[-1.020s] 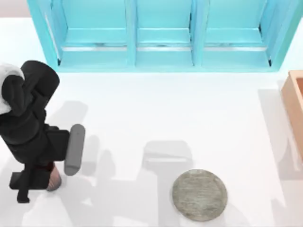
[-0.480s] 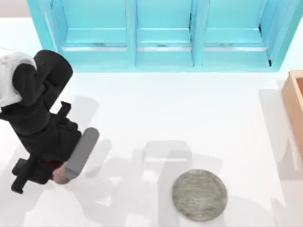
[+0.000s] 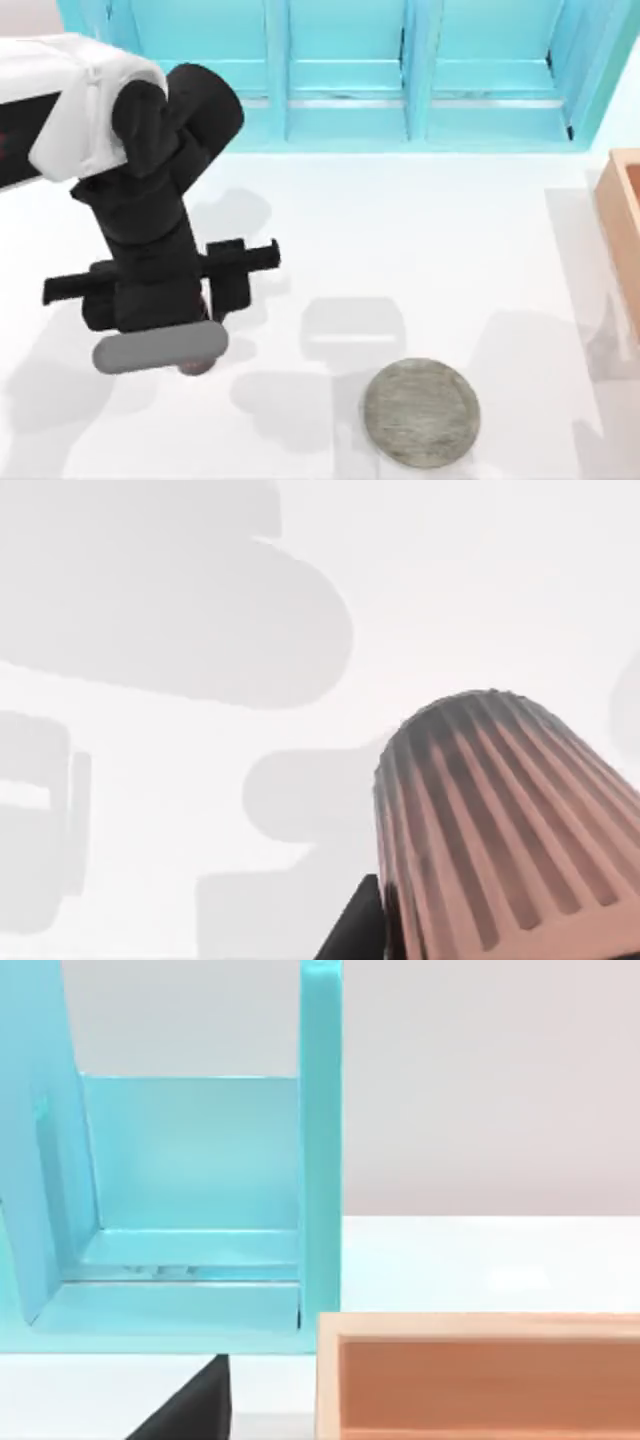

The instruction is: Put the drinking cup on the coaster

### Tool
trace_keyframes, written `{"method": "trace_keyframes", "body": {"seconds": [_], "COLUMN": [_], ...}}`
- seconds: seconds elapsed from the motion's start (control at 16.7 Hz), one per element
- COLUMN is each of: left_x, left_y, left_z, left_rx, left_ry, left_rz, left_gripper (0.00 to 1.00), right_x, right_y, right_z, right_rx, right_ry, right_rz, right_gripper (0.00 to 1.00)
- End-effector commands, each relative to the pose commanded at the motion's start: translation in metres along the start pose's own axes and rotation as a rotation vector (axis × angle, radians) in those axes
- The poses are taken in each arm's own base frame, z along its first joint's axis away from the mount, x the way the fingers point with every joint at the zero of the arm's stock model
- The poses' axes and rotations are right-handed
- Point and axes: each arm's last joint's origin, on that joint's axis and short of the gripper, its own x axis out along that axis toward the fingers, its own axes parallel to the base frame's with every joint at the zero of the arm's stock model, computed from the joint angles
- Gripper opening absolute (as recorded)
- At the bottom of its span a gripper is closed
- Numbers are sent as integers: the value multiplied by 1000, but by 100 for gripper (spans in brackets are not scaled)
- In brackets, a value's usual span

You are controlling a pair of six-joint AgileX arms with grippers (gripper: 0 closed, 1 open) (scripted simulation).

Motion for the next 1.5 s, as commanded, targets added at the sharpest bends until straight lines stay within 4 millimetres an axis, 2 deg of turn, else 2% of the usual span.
{"method": "trace_keyframes", "body": {"seconds": [0.42, 0.78, 1.14, 1.5], "left_x": [-9, -6, -6, -8], "left_y": [62, 111, 153, 184], "left_z": [16, 34, 47, 54], "left_rx": [1180, 2023, 2692, 3128], "left_ry": [-120, -189, -149, -54], "left_rz": [8, 71, 107, 55], "left_gripper": [0, 0, 0, 0], "right_x": [0, 0, 0, 0], "right_y": [0, 0, 0, 0], "right_z": [0, 0, 0, 0], "right_rx": [0, 0, 0, 0], "right_ry": [0, 0, 0, 0], "right_rz": [0, 0, 0, 0], "right_gripper": [100, 100, 100, 100]}}
